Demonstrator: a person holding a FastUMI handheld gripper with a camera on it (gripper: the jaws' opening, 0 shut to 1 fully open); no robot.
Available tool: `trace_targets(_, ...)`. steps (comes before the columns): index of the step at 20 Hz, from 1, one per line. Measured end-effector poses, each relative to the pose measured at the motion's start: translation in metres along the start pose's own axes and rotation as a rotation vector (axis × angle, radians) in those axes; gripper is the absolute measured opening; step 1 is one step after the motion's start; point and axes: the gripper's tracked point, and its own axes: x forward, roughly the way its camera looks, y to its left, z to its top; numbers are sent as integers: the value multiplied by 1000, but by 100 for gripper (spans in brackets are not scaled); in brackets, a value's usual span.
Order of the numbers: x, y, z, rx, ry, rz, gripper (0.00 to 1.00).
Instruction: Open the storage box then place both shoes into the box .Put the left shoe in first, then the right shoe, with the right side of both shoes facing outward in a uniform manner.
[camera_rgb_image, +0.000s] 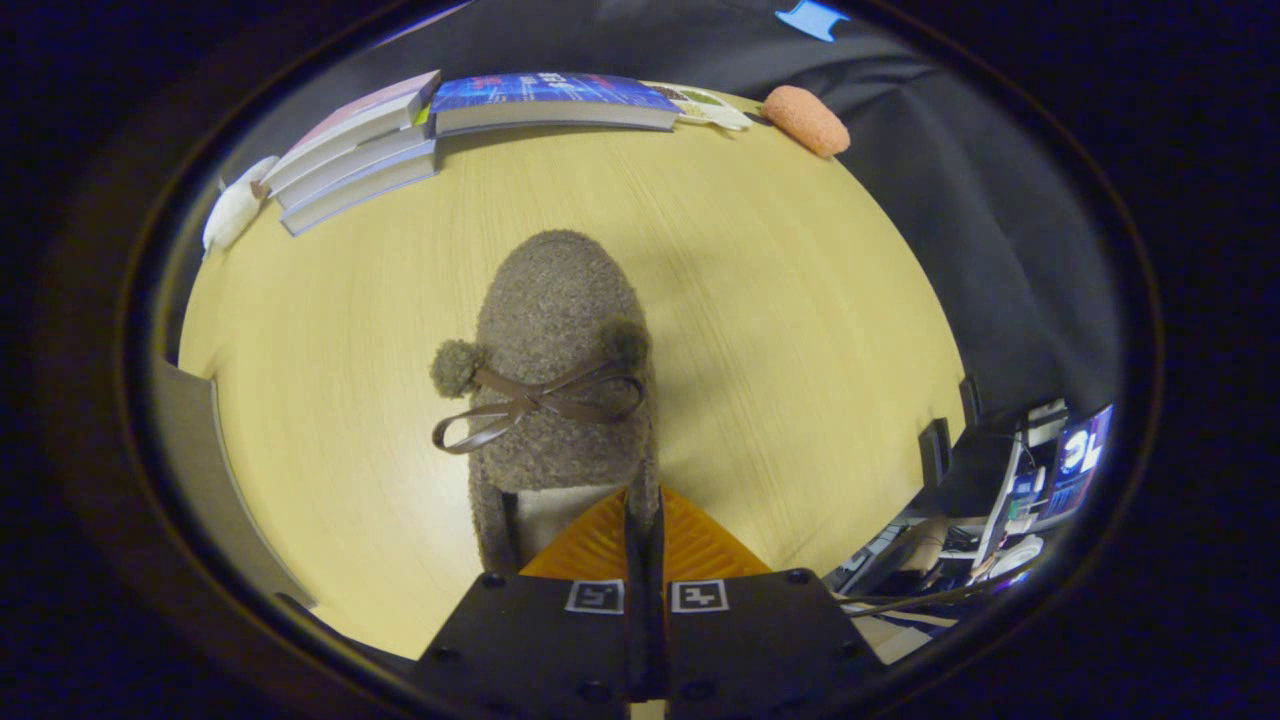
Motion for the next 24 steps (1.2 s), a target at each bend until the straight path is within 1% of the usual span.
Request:
trace_targets(5,-20,8,5,9,-50,-1,4)
trace_targets(8,-40,21,4,-52,-73,-19,4)
trace_targets(11,-67,44,4,-117,-120,-11,3)
trace_targets(16,-146,82,10,-187,-213,0,3)
trace_targets(21,-239,128,22,-219,-372,52,4)
trace_targets(24,-287,168,22,-235,-438,97,3)
